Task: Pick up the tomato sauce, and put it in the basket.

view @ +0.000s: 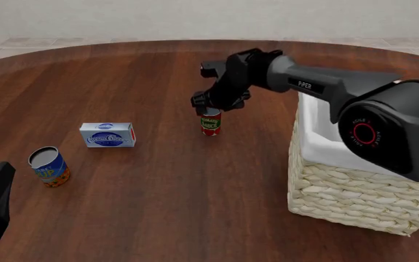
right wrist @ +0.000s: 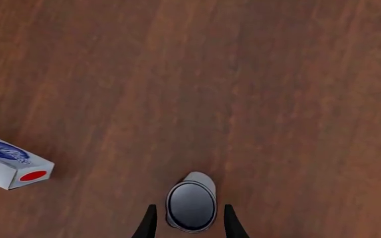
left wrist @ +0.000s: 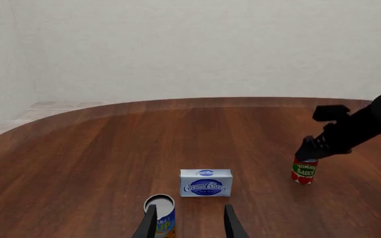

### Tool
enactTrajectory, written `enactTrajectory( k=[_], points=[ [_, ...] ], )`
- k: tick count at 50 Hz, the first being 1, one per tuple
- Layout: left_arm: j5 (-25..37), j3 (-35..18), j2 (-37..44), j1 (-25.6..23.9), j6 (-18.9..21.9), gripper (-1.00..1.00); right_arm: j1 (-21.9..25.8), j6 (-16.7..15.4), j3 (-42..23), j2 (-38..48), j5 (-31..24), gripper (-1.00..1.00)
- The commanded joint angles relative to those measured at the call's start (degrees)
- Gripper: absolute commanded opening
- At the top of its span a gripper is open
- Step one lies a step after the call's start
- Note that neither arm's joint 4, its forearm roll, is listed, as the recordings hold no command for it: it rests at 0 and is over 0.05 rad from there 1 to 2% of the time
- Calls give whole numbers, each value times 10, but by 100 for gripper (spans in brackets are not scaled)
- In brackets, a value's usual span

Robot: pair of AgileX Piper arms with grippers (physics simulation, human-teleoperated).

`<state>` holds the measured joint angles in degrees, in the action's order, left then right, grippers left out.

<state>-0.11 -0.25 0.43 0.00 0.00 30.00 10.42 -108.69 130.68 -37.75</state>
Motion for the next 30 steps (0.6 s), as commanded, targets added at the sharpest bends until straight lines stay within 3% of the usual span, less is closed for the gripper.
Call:
enactTrajectory(
  k=[1,30],
  points=[
    [0,0,0,0,0,100,0,1,5,10,10,100],
    [0,0,0,0,0,100,3,12,16,40,36,100]
  ],
)
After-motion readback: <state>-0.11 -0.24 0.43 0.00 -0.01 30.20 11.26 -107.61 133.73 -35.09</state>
